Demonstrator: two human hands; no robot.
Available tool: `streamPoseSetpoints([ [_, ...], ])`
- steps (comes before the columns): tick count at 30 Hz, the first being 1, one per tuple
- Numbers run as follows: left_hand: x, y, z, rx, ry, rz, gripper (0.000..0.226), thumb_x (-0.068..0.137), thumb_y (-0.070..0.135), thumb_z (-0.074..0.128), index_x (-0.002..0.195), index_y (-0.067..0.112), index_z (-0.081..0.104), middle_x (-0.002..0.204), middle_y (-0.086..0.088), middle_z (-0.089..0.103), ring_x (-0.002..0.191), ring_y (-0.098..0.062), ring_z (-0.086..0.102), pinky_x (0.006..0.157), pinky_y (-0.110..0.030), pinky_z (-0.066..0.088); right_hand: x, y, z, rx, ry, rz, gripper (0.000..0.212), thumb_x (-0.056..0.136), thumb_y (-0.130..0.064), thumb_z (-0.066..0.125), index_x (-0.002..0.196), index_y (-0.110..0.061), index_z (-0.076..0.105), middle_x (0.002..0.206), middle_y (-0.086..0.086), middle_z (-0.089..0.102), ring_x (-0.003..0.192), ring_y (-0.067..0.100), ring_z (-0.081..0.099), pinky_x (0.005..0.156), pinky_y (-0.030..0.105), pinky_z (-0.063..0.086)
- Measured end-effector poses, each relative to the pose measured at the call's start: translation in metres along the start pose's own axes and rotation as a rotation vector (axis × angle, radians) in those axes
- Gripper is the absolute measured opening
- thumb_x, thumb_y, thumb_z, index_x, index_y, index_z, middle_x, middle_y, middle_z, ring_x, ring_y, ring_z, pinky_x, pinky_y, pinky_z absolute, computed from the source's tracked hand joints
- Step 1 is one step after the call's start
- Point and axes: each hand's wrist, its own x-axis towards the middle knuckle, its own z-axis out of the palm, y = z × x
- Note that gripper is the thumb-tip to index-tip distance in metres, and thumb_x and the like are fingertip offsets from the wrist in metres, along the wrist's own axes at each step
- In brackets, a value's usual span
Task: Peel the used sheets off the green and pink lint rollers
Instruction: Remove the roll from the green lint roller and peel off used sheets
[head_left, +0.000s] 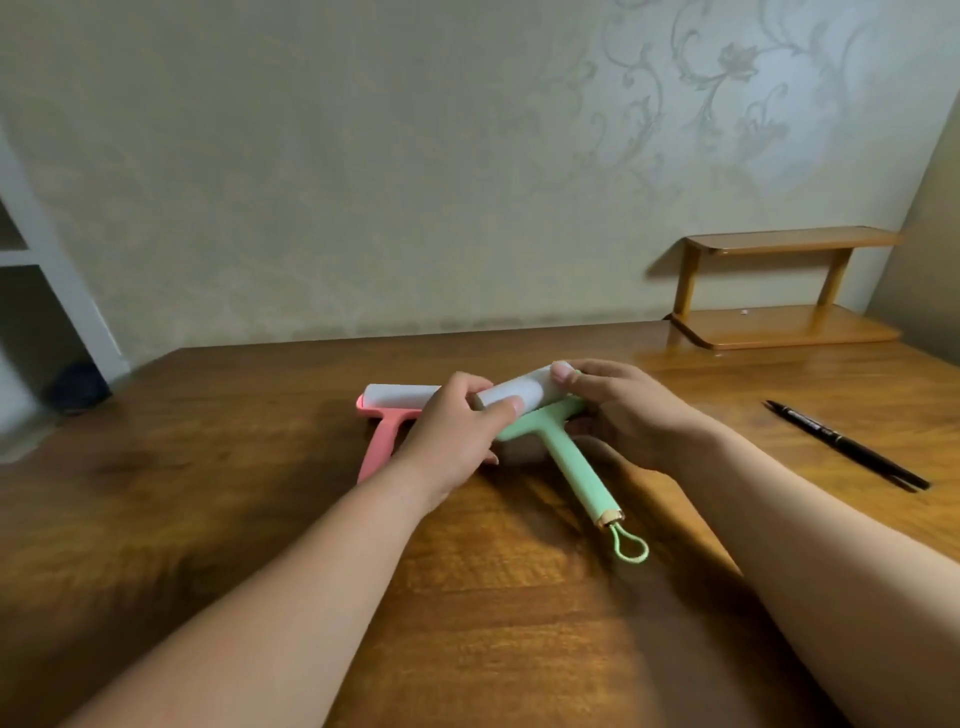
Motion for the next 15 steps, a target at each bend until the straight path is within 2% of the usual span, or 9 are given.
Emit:
streamPoseSetpoints([
  [2, 0.0, -0.005, 0.001, -0.138, 0.038, -0.042, 0.042, 0.108, 0.046, 0.071, 0.141, 0.024, 0.059, 0.131, 0.0, 0.065, 0.099, -0.019, 0.072, 0.072, -0.026, 0.063, 0.003, -0.003, 0.008, 0.139, 0.012, 0.038, 0.035, 0.109, -0.039, 0.064, 0.126, -0.009, 0.07, 0.122, 0.013, 0.068, 0.102, 0.027, 0.072, 0.079, 0.034, 0.064],
  [4, 0.002, -0.012, 0.002, -0.254, 0.089, -0.065, 0.046, 0.108, 0.048, 0.071, 0.144, 0.022, 0.059, 0.134, 0.001, 0.064, 0.108, -0.018, 0.071, 0.083, -0.033, 0.066, 0.004, 0.002, 0.011, 0.291, 0.016, 0.035, 0.03, 0.111, -0.035, 0.061, 0.121, -0.007, 0.07, 0.112, 0.014, 0.064, 0.093, 0.027, 0.069, 0.076, 0.036, 0.062],
  [7, 0.01, -0.023, 0.001, -0.343, 0.155, -0.094, 0.043, 0.103, 0.061, 0.07, 0.131, 0.029, 0.065, 0.131, 0.007, 0.068, 0.126, -0.017, 0.063, 0.111, -0.047, 0.056, 0.0, 0.013, 0.002, 0.253, -0.082, 0.022, 0.042, 0.107, -0.031, 0.064, 0.134, 0.001, 0.068, 0.122, 0.025, 0.07, 0.099, 0.034, 0.075, 0.08, 0.039, 0.065],
  [9, 0.01, -0.022, 0.0, -0.411, 0.148, -0.12, 0.055, 0.093, 0.073, 0.072, 0.126, 0.029, 0.067, 0.13, 0.005, 0.071, 0.129, -0.02, 0.063, 0.119, -0.053, 0.05, -0.006, 0.013, -0.006, 0.189, -0.174, 0.063, 0.054, 0.099, -0.035, 0.068, 0.141, -0.001, 0.064, 0.132, 0.031, 0.072, 0.1, 0.035, 0.08, 0.077, 0.037, 0.068],
  [12, 0.01, -0.019, 0.0, -0.462, 0.123, -0.126, 0.068, 0.078, 0.074, 0.077, 0.124, 0.025, 0.067, 0.131, -0.001, 0.071, 0.13, -0.026, 0.064, 0.118, -0.056, 0.051, -0.009, 0.011, -0.009, 0.168, -0.227, 0.095, 0.053, 0.098, -0.032, 0.069, 0.142, -0.004, 0.062, 0.129, 0.031, 0.075, 0.1, 0.035, 0.079, 0.078, 0.036, 0.068],
  [13, 0.01, -0.019, -0.001, -0.459, 0.1, -0.127, 0.066, 0.079, 0.07, 0.079, 0.124, 0.023, 0.067, 0.131, -0.003, 0.07, 0.131, -0.027, 0.063, 0.115, -0.053, 0.052, -0.008, 0.011, -0.007, 0.171, -0.22, 0.09, 0.046, 0.101, -0.029, 0.067, 0.139, -0.003, 0.063, 0.124, 0.027, 0.076, 0.097, 0.033, 0.079, 0.078, 0.035, 0.068],
  [15, 0.009, -0.02, -0.003, -0.445, 0.042, -0.124, 0.053, 0.087, 0.059, 0.083, 0.12, 0.021, 0.065, 0.132, -0.007, 0.066, 0.129, -0.029, 0.061, 0.099, -0.042, 0.054, -0.005, 0.012, -0.003, 0.154, -0.197, 0.064, 0.032, 0.108, -0.021, 0.061, 0.135, -0.004, 0.065, 0.115, 0.021, 0.077, 0.093, 0.028, 0.077, 0.077, 0.033, 0.067],
])
